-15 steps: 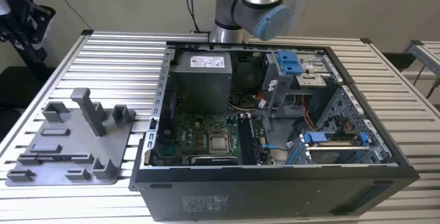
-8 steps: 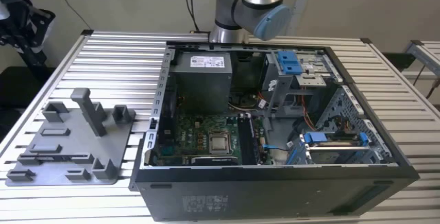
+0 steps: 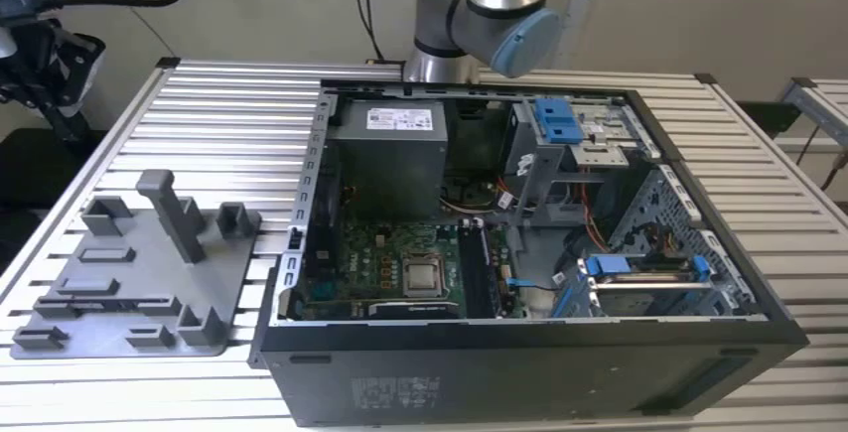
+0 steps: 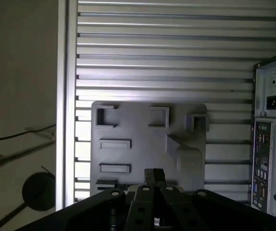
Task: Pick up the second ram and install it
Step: 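Reach for the second ram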
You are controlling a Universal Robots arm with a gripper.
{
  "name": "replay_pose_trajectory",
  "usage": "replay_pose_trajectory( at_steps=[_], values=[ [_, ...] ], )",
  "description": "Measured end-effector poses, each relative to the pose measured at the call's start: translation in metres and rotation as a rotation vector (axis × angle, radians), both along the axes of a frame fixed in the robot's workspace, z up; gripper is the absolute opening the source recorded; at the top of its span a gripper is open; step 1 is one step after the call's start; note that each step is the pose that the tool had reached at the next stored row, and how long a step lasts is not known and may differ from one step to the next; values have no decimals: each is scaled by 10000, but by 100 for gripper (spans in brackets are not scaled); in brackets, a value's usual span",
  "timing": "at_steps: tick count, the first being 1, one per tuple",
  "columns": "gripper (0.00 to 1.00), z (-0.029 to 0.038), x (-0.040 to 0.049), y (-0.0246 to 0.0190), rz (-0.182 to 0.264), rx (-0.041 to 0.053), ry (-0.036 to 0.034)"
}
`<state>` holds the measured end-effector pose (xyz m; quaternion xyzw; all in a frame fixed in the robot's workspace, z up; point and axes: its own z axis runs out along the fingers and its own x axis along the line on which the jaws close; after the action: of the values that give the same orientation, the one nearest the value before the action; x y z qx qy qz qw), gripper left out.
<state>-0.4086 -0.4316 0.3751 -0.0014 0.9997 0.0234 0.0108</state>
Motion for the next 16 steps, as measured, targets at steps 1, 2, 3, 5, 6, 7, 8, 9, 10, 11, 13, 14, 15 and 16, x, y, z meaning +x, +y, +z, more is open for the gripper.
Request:
replay_pose_trajectory(
  at_steps=[1, 2, 3, 5, 6, 7, 8, 9, 10, 11, 13, 14, 15, 16],
  values=[
    [11, -11, 0, -14, 0, -4, 0],
    [11, -22, -1, -29, 0, -8, 0],
    [11, -33, -2, -41, 0, -13, -2],
    [11, -56, -5, -68, 0, -23, 0],
    [11, -68, -7, -84, 0, -27, -1],
    [11, -80, -9, -97, 1, -32, -2],
    [11, -92, -12, -108, 0, -39, 0],
    [11, -104, -14, -122, 0, -44, 0],
    [11, -116, -16, -135, 0, -48, 0],
    [11, -129, -18, -148, 0, -55, 0],
    [11, -153, -21, -173, 0, -66, 0],
    [11, -166, -23, -186, 0, -72, -1],
    [11, -179, -24, -198, 0, -79, -1],
    [11, -191, -26, -210, 0, -85, -1]
  ],
)
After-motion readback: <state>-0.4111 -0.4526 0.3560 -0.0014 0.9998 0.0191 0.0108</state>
